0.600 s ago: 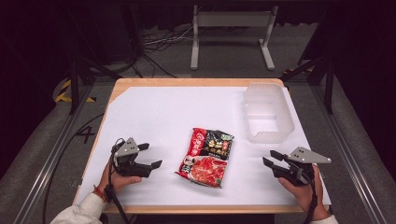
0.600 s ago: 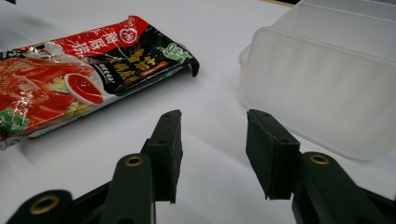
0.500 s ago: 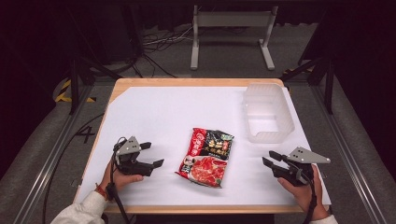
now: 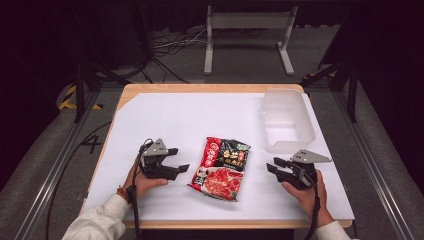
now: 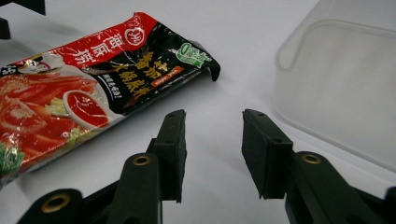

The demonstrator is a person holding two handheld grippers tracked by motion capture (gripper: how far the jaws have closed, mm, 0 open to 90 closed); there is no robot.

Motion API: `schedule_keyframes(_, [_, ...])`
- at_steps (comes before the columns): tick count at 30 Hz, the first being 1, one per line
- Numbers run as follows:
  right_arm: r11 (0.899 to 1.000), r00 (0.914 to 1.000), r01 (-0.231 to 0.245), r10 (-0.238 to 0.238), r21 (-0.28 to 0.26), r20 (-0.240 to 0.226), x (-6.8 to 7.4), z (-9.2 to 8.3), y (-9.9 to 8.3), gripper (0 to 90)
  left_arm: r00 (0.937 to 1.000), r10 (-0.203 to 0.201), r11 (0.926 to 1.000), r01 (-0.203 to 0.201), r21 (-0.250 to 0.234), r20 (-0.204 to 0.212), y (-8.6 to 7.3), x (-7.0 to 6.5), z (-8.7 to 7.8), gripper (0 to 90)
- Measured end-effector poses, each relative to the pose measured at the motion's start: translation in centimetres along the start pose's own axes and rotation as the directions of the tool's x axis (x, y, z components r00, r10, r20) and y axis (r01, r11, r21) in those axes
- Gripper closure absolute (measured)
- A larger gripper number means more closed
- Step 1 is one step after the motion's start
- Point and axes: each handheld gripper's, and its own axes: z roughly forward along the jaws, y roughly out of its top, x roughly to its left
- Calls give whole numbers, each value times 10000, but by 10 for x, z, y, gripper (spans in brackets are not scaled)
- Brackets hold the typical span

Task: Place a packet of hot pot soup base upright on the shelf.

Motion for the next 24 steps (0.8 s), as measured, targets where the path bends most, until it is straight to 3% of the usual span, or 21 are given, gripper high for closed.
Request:
schedule_keyframes(5, [9999,9992,-51,57,148,-388,12,23,7,550,9986,-267,9996,270,-63,456,11,5,15,210])
schedule_keyframes(7, [9999,9988,-50,57,131,-482,18,33,11,536,9985,-205,9998,206,-15,508,13,7,23,186])
schedule_keyframes(13, [9994,9994,-114,125,313,-336,29,55,20,453,9958,-427,9988,405,286,806,22,8,41,152])
schedule_keyframes(16, [9987,9993,-216,229,469,-281,28,67,24,443,9962,-538,9982,519,286,689,27,7,50,152])
schedule_keyframes(20, [9969,9998,-186,186,768,9,27,86,26,420,9956,-771,9947,732,719,533,30,6,66,152])
schedule_keyframes(24, [9948,9992,-391,401,942,-89,25,96,27,399,9942,-1043,9907,1015,904,262,34,6,78,153])
